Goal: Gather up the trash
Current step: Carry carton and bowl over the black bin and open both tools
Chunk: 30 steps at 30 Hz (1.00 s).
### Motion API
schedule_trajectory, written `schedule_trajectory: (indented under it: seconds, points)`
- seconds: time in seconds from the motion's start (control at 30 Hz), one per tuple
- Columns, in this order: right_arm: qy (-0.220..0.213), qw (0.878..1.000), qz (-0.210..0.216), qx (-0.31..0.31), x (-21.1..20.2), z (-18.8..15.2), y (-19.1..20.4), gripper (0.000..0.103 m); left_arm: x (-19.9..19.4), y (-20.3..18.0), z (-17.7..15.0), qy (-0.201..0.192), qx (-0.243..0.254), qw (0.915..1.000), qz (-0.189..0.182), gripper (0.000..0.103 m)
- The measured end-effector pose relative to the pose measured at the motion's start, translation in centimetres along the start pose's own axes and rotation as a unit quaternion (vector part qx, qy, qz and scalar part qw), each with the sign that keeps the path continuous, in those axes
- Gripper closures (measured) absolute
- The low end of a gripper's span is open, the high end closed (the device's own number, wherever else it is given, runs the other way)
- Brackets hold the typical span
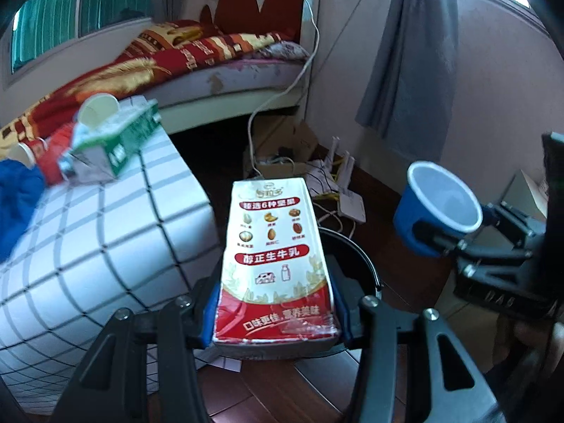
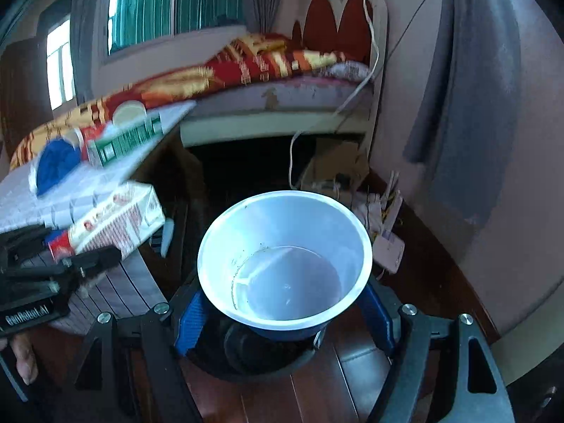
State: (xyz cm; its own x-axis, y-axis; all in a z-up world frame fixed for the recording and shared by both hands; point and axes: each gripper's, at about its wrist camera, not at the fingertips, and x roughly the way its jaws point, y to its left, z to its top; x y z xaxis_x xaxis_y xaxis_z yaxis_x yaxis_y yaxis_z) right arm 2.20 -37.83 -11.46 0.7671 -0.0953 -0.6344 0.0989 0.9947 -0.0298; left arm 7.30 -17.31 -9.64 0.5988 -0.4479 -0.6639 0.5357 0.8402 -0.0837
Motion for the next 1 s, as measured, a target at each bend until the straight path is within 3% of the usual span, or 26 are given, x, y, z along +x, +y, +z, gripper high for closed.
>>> schedule_trajectory:
  seconds: [0.4,0.57,0.67,0.7,0.73,0.8,1.0]
  points:
    - [0.087,0.995,0.038,-0.033,7.6,-4.0,-0.5,0.025,5.5,0.2,-2.7,0.071,-0.013,0.9972,-0.02,0.051]
    - [0.111,0.99,0.058,-0.059,10.0,-4.4,0.6,0.025,6.7,0.2,-2.9,0.088,-0.02,0.9957,-0.021,0.051]
    - [0.12,0.987,0.069,-0.083,11.3,-4.7,1.8,0.024,7.9,0.4,-2.8,0.111,-0.021,0.9928,-0.041,0.05]
    - [0.123,0.986,0.053,-0.101,12.0,-5.1,2.4,0.022,8.2,0.5,-2.9,0.115,-0.026,0.9921,-0.042,0.04]
    - [0.131,0.984,0.031,-0.114,12.5,-5.6,2.6,0.009,8.5,0.8,-3.0,0.118,-0.03,0.9918,-0.038,0.019]
    - [0.154,0.98,0.023,-0.123,13.5,-6.6,2.4,0.007,8.3,1.0,-3.3,0.115,-0.034,0.9927,-0.018,0.007]
    - [0.161,0.983,0.001,-0.09,12.9,-6.5,0.6,0.007,7.6,1.5,-4.2,0.115,-0.031,0.9925,0.027,0.005]
